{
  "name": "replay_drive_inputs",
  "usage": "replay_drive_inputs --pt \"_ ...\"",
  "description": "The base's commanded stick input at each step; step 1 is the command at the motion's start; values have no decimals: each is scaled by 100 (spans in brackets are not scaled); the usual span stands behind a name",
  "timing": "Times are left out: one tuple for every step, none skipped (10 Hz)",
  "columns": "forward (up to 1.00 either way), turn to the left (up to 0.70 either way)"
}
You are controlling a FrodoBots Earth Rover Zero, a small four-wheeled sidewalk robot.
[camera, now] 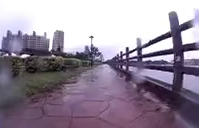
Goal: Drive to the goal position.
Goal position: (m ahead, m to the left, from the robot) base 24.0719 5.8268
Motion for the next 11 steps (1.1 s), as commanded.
replay_drive_inputs --pt "100 0" --pt "100 0" --pt "100 0" --pt "100 0" --pt "100 0" --pt "100 0" --pt "100 0" --pt "100 0" --pt "100 0" --pt "100 0" --pt "100 0"
